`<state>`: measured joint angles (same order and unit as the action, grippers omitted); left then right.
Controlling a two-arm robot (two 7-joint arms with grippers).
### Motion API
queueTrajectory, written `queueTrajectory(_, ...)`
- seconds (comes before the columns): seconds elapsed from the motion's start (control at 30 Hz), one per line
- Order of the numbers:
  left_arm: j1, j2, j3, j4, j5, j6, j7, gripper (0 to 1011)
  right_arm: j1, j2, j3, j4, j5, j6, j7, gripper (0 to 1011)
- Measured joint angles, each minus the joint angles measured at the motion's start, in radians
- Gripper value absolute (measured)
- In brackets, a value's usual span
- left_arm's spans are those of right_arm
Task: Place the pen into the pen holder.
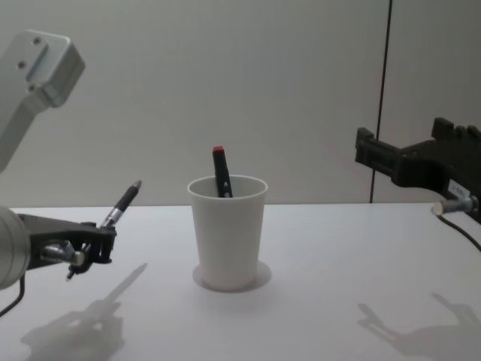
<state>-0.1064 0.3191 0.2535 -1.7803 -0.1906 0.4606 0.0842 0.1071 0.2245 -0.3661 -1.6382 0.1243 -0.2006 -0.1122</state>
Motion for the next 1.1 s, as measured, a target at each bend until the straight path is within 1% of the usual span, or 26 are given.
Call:
queueTrajectory(0.27,-0.002,-0.002,-0.011,0.004,-0.005,-0.029,-0.001,169,0.0,0.0,0.0,0.0,0.0,0.0,0.0,1002)
queueTrajectory(0.5,0.0,0.004,-0.022,0.008,-0.018,-0.078,-0.028,169,0.0,0.0,0.0,0.0,0.0,0.0,0.0,1002)
queueTrajectory(0.9,0.009,0.022,-0.04,0.016,-0.042,-0.189,-0.103,169,0.0,0.0,0.0,0.0,0.0,0.0,0.0,1001)
queueTrajectory(1.1,0.012,0.033,-0.049,0.023,-0.06,-0.252,-0.158,169,0.0,0.0,0.0,0.0,0.0,0.0,0.0,1002)
